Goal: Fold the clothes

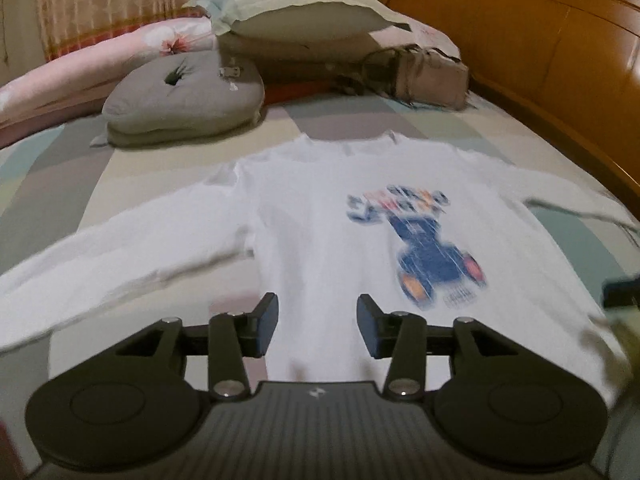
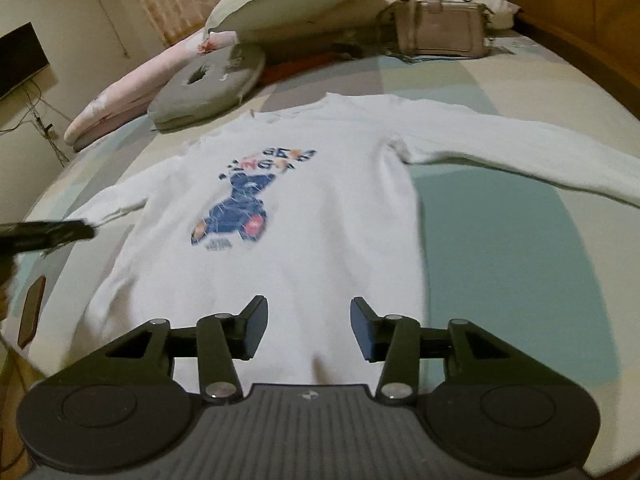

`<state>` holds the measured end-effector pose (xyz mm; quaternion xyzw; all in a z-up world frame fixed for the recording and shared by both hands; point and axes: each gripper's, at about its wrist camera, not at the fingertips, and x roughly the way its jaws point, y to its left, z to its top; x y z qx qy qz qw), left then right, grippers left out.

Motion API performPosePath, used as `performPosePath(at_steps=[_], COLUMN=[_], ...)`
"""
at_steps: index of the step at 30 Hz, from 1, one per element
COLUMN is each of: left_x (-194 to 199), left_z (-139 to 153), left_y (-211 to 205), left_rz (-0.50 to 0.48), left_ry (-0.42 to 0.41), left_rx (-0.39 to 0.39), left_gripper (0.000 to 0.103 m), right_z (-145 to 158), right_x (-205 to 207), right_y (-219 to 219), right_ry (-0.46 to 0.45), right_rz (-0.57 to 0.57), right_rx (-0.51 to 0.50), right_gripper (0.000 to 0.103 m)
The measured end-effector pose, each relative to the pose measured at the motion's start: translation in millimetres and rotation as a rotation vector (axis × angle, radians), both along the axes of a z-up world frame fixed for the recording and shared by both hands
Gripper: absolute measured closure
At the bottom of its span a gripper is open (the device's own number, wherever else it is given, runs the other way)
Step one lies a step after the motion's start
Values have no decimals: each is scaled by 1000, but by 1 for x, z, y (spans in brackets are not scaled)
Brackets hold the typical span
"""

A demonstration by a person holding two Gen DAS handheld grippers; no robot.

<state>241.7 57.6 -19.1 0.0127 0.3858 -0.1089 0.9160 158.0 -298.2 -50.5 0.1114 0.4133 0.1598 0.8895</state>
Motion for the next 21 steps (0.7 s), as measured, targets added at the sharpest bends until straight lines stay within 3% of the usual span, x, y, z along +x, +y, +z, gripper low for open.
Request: performPosePath(at_steps=[2,9,15,16,18,20,21], left_x=[29,90,106,108,111,115,116], left_z=[-14,-77,-103,-105,-107,-105,-103], left_y=[12,79,111,114,116,112,110], left_rz=[43,239,361,381,415,453,456], left_ry=[41,190,192,184,173,164,155], left_rx=[-74,-463,-707,-735,-744,-659,-609], left_gripper=[65,62,59,60,73,100,100], right_z=[-5,-24,-25,-25,-24,-26,-27], right_x=[10,33,45,46,48,50,50], right_y=[7,10,7,8,10,13,14], right_ry=[2,31,14,10,2,1,3], right_rz=[6,-28,-48,-47,-44,-44,-44], right_rx=[22,43,61,70,82,78,75], right_gripper=[50,47,41,38,36,36,36])
